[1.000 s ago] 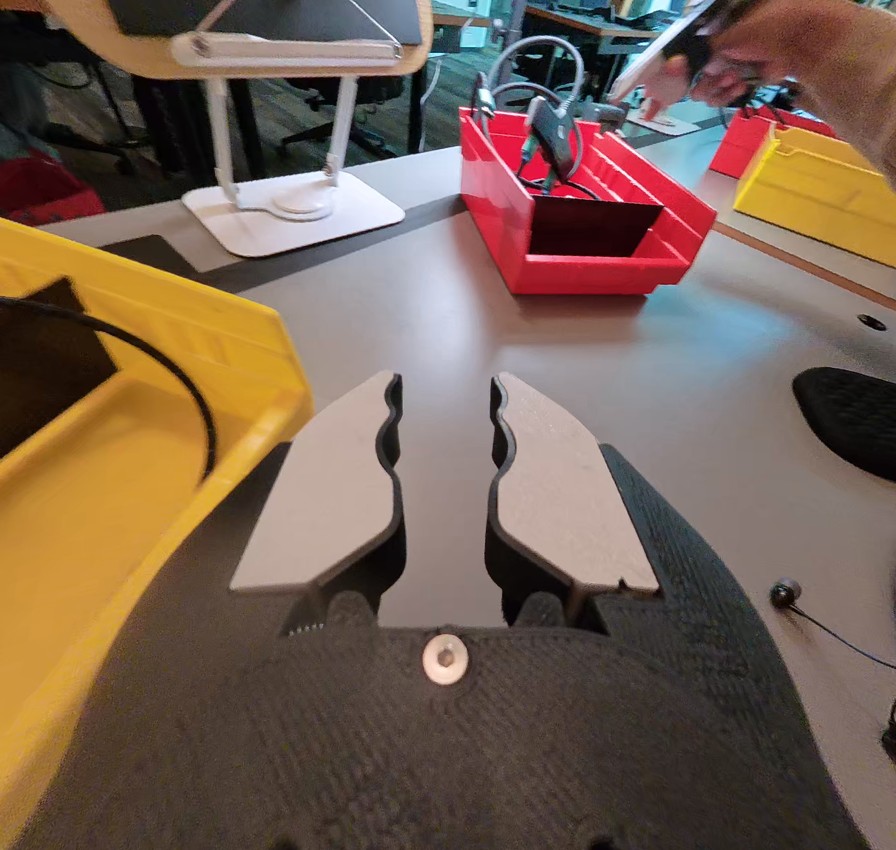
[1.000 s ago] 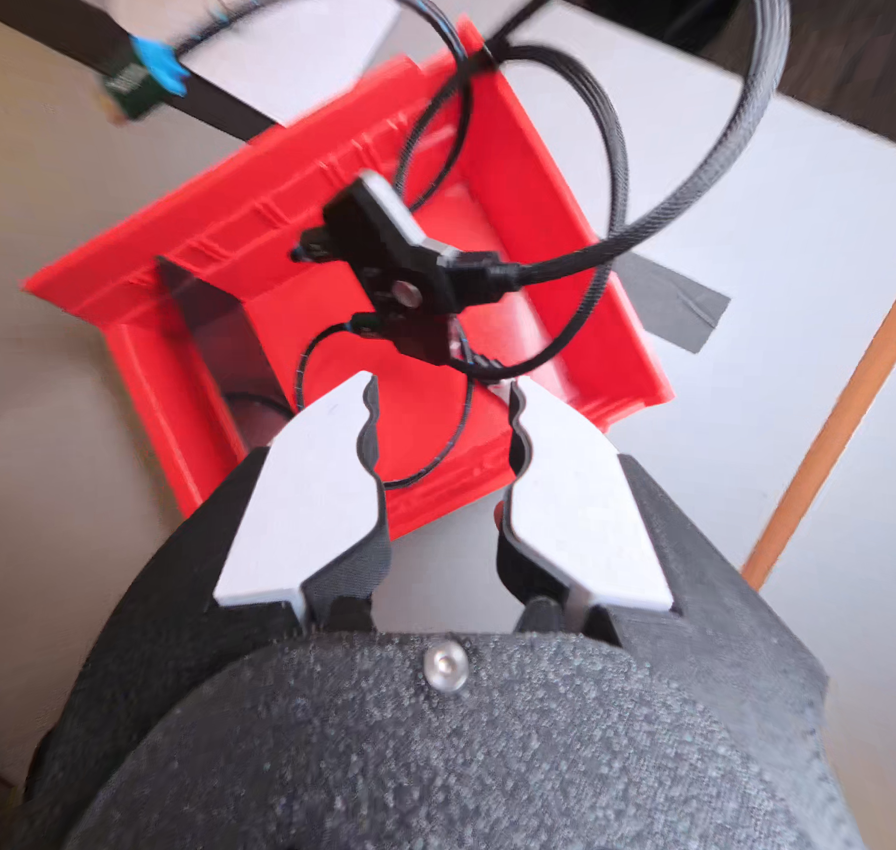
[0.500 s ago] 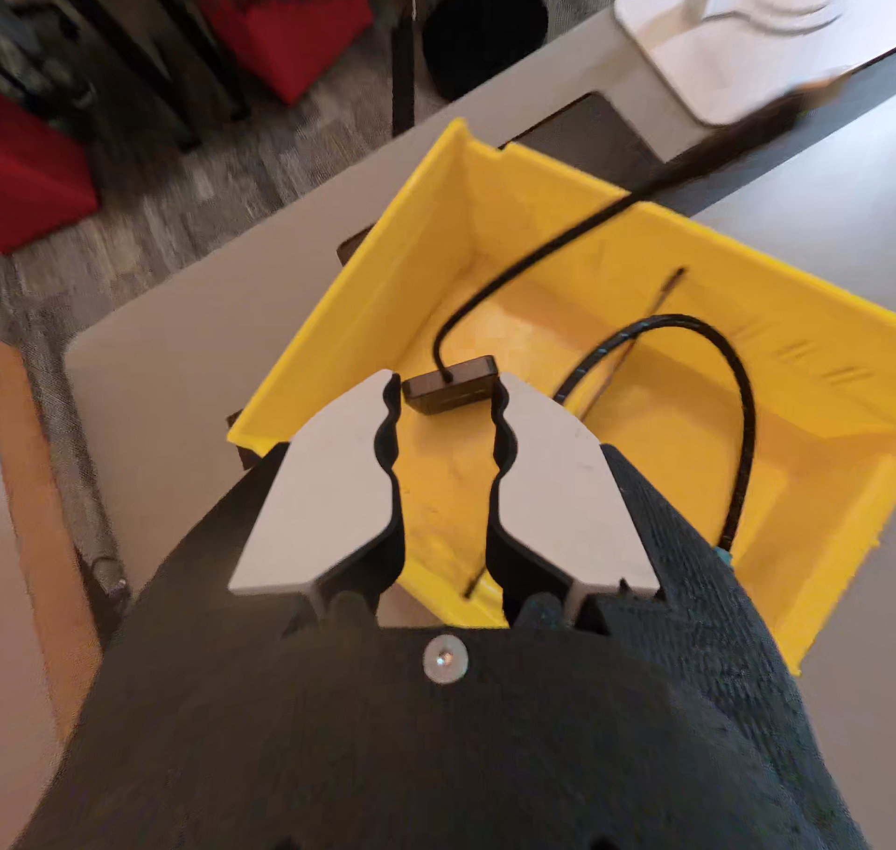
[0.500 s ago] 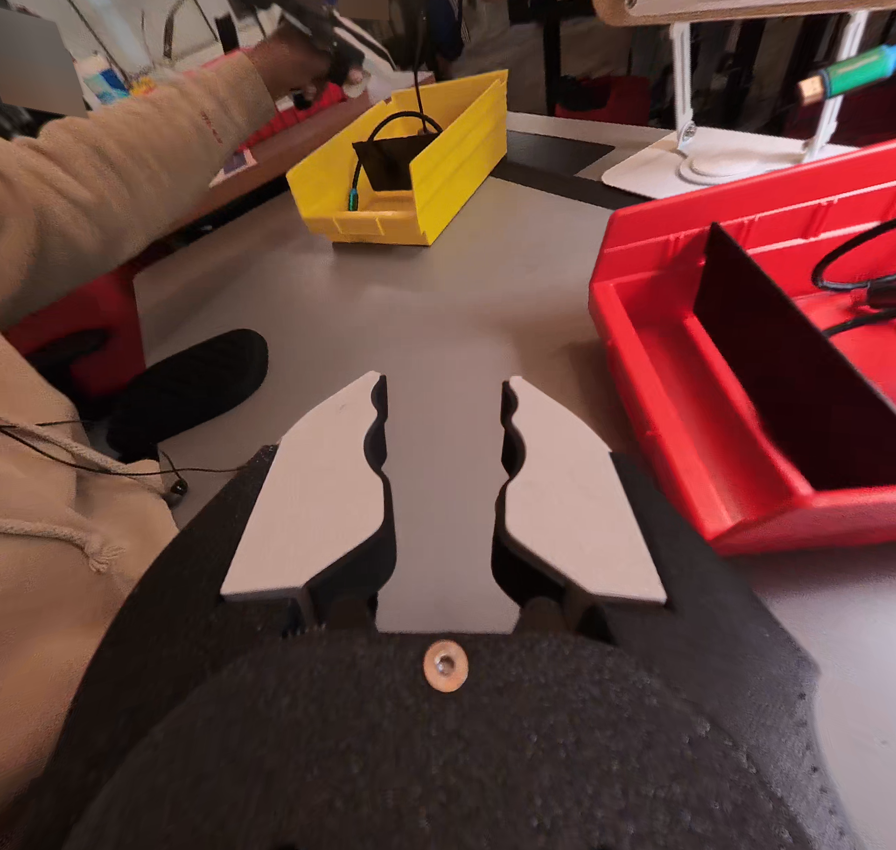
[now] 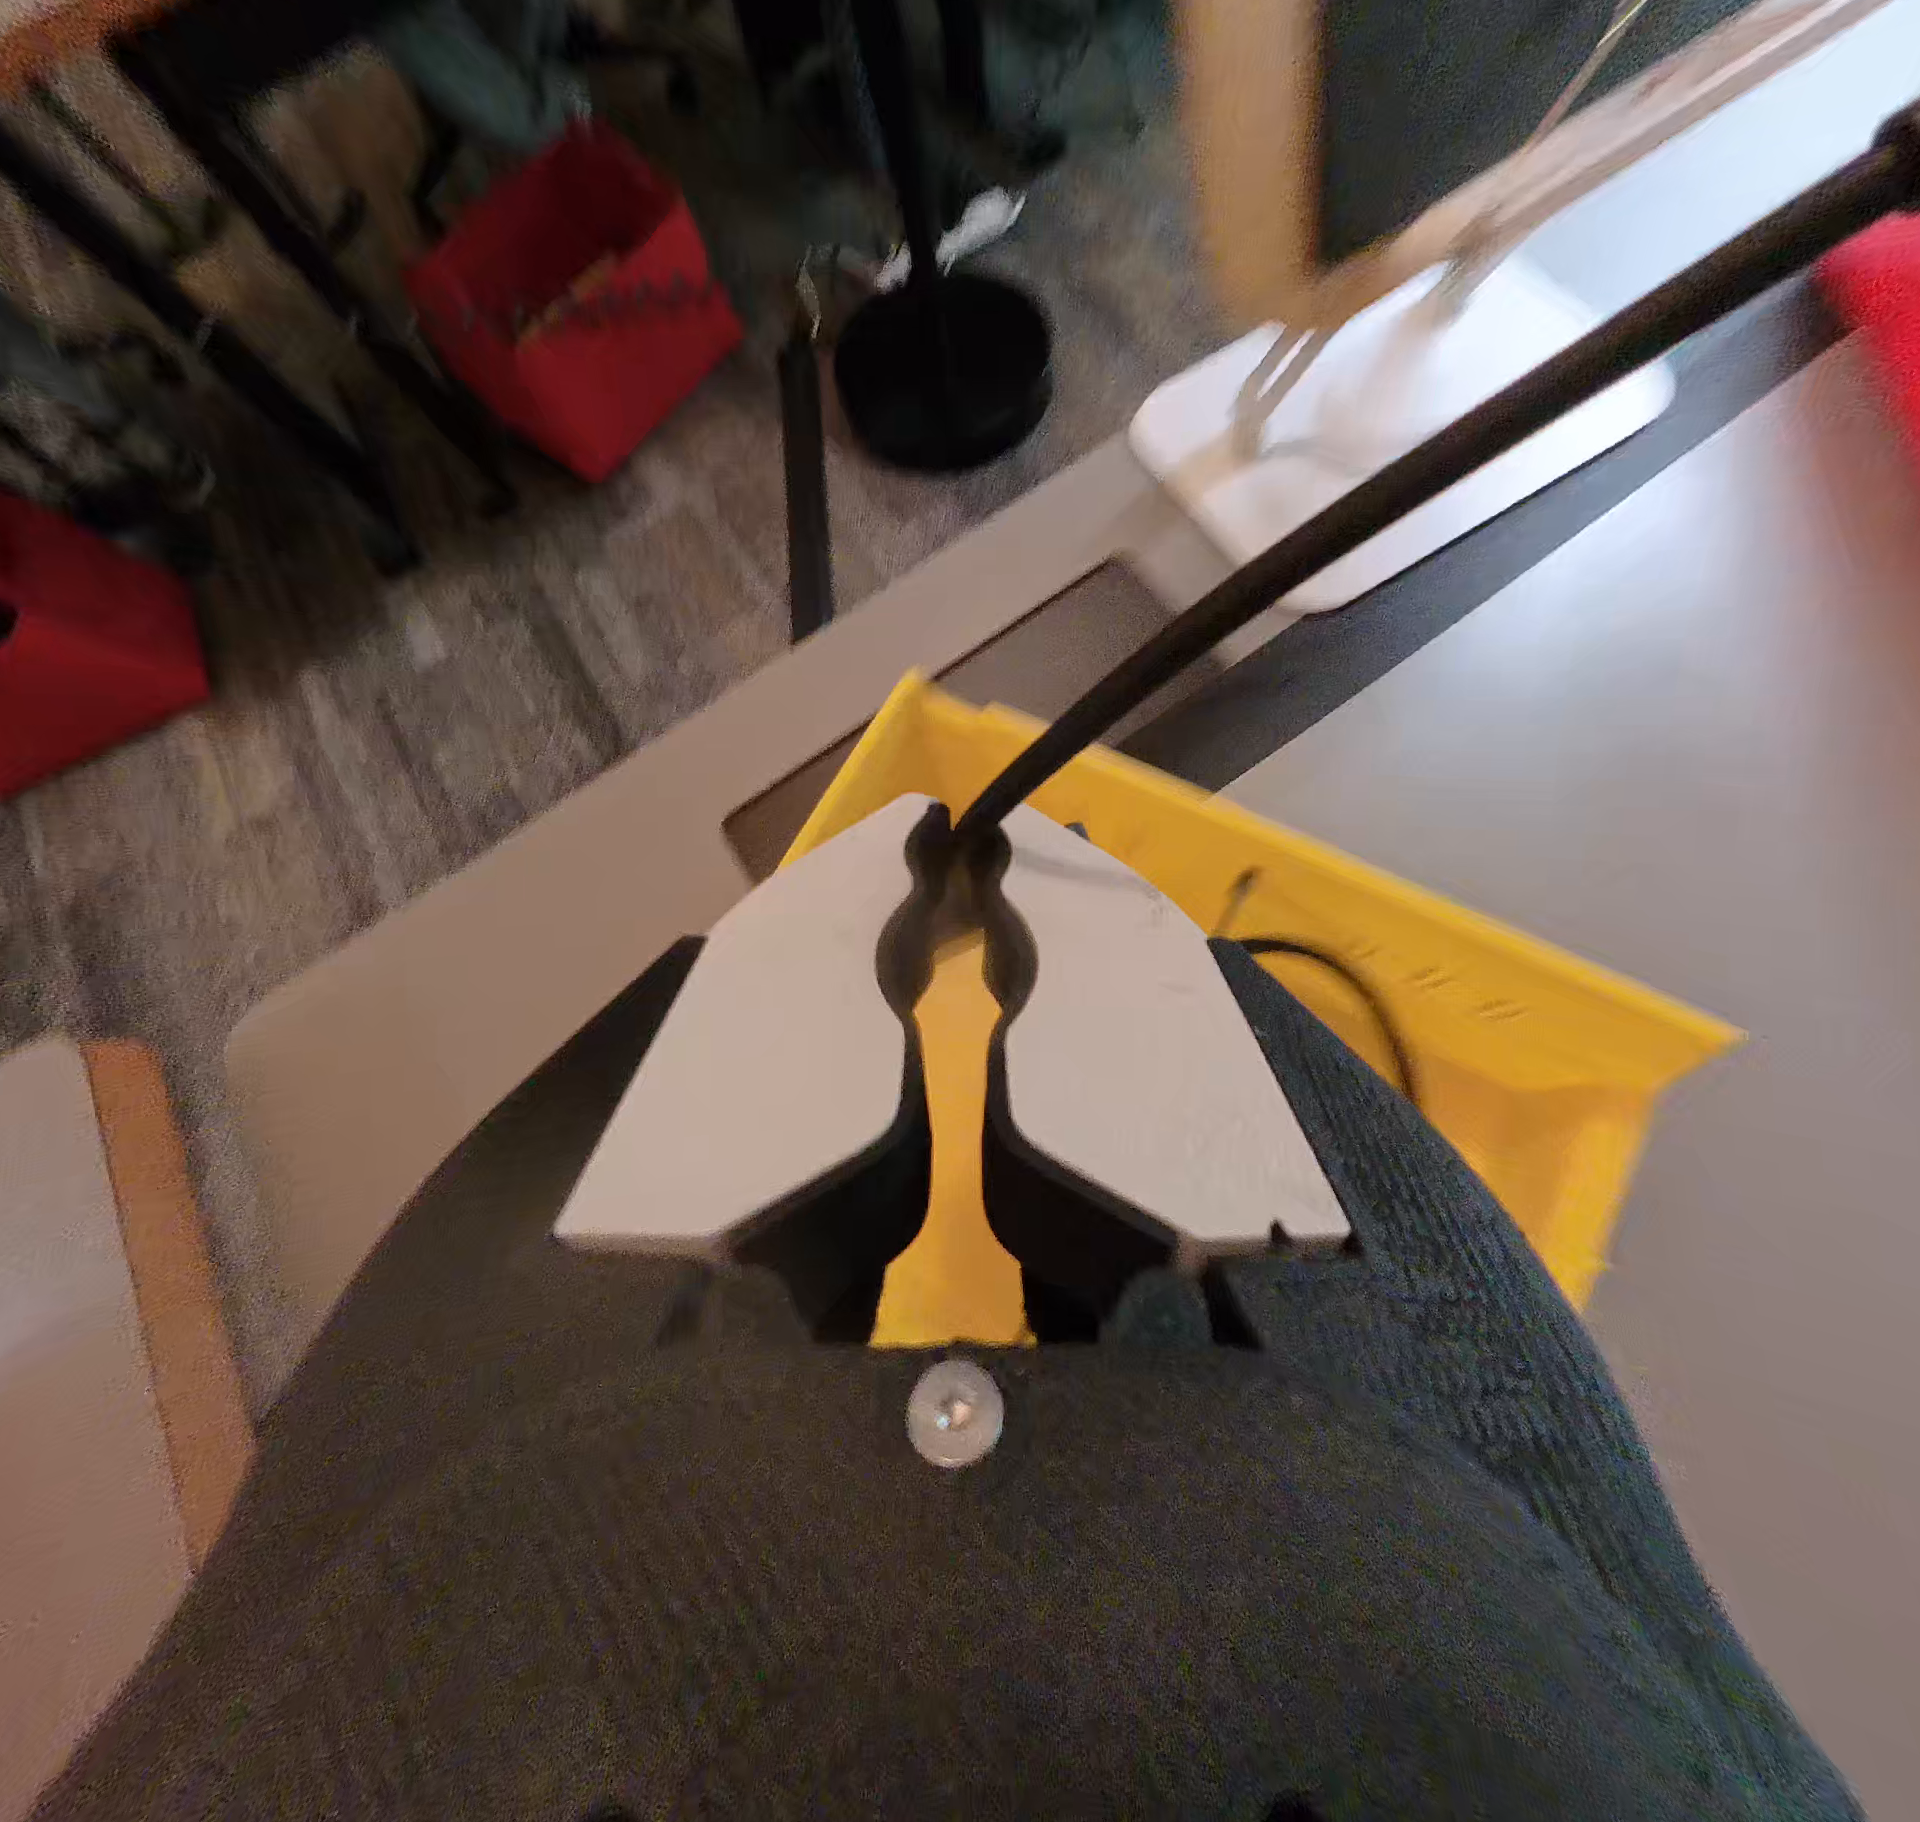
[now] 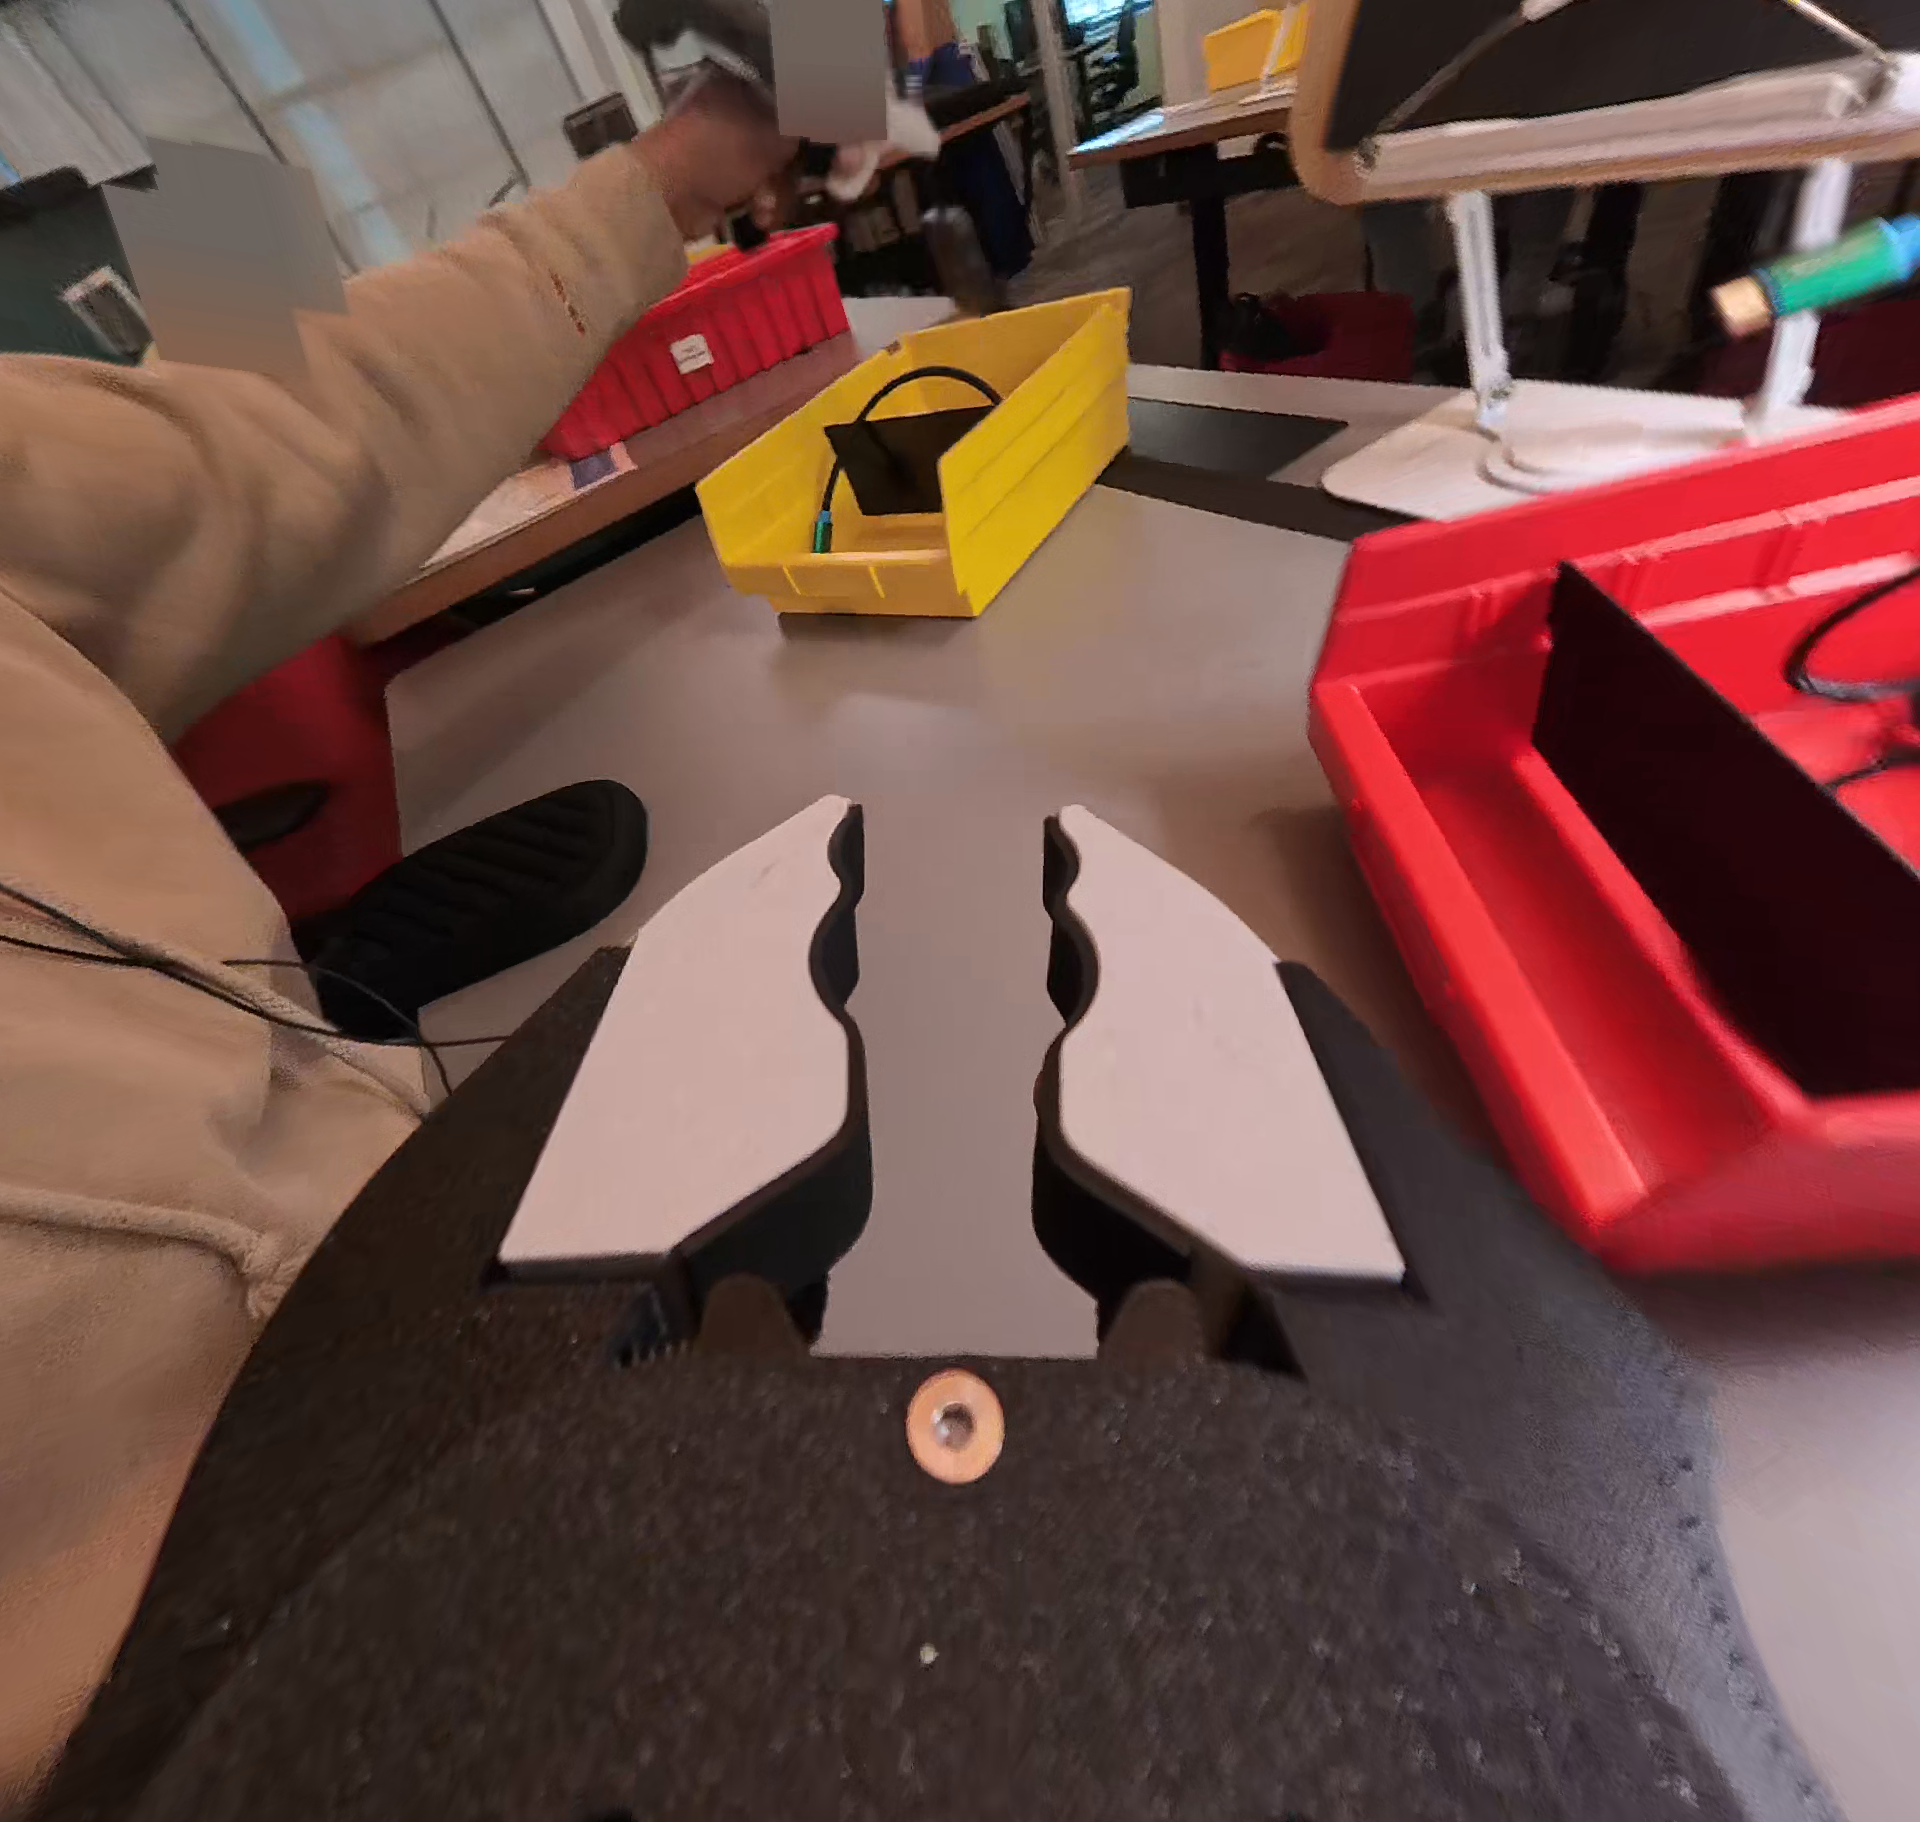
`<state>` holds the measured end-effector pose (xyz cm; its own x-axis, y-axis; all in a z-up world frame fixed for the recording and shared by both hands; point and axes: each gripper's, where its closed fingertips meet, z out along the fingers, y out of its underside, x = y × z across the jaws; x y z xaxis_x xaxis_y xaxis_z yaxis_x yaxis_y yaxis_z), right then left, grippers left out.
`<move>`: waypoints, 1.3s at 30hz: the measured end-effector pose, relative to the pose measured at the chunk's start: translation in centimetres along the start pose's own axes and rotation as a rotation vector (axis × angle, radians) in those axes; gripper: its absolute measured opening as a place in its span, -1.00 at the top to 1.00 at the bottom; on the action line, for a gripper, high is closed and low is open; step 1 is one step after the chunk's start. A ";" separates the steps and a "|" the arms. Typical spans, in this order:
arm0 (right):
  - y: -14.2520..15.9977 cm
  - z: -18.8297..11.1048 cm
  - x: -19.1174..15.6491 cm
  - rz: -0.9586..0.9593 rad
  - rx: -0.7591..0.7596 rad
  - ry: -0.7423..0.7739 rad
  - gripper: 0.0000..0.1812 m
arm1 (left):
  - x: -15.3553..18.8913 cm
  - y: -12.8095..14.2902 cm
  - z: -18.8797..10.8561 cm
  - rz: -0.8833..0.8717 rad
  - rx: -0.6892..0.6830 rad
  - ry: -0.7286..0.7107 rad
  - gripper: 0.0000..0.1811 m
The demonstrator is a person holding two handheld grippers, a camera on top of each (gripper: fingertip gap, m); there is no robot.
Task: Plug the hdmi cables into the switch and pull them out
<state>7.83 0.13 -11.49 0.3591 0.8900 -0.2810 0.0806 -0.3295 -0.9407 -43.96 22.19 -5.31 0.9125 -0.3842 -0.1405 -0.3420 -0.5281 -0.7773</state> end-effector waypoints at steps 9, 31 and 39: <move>-7.1 9.9 -3.0 -0.260 0.019 -0.071 0.59 | 22.1 -9.9 -9.8 0.067 0.358 0.514 0.95; -6.5 17.7 0.8 -0.548 0.125 0.039 0.86 | 33.3 -6.2 -3.5 -0.541 0.537 0.981 0.95; -7.9 14.5 1.2 0.226 0.053 -0.448 0.85 | 32.9 -4.8 -5.3 -0.159 0.552 0.861 0.69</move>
<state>-5.87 8.38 -7.20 -0.0733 0.8501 -0.5215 -0.0050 -0.5232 -0.8522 -13.54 8.03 -2.94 0.3938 -0.8668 0.3060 0.1173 -0.2827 -0.9520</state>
